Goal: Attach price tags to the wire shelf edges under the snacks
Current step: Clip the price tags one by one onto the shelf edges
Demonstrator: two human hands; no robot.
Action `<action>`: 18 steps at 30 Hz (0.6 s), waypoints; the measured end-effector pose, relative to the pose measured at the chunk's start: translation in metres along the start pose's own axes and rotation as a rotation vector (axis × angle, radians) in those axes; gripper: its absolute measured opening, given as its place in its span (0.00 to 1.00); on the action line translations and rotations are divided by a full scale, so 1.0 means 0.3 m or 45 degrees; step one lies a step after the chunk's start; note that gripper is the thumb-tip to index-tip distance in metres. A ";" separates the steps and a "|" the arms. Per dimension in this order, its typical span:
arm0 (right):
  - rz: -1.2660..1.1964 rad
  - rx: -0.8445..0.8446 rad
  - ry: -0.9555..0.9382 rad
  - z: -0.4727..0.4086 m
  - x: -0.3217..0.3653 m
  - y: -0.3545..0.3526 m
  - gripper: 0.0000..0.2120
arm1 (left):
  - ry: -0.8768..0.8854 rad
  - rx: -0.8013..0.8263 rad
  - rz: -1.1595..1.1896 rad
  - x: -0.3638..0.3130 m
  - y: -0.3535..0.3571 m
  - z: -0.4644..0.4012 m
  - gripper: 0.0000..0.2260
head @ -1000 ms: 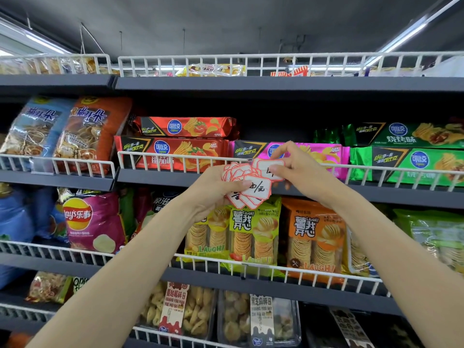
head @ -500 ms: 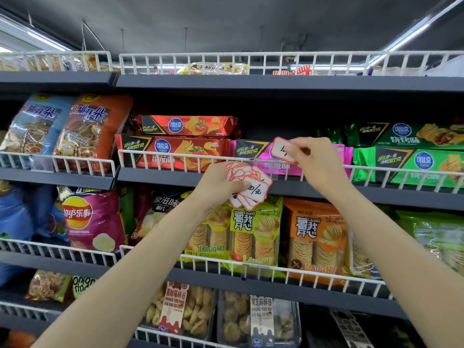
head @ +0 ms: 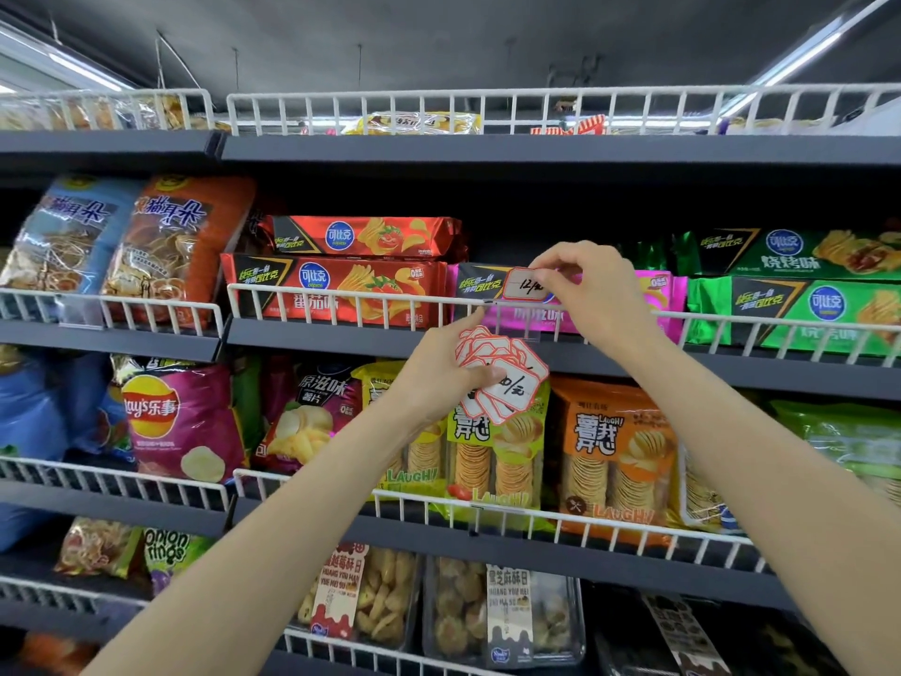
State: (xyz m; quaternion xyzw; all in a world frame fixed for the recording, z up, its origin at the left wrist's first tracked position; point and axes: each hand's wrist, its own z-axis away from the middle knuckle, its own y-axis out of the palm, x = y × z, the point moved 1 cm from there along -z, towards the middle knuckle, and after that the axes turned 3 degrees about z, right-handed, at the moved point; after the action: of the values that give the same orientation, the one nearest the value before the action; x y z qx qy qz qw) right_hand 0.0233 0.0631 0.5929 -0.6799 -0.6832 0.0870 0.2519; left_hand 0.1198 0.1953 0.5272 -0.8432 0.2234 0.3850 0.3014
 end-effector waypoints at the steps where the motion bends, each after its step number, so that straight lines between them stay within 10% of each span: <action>1: 0.026 -0.010 -0.012 -0.001 0.003 0.000 0.07 | 0.003 -0.003 -0.017 0.008 -0.005 0.006 0.33; 18: 0.348 0.108 -0.239 0.000 0.032 0.028 0.07 | 0.009 0.164 -0.177 0.042 -0.070 0.014 0.36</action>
State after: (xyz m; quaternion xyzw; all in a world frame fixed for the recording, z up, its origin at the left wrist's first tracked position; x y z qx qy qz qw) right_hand 0.0313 0.0728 0.5912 -0.7443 -0.6005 0.2123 0.2011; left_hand 0.1382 0.2115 0.5222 -0.8370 0.1896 0.3448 0.3803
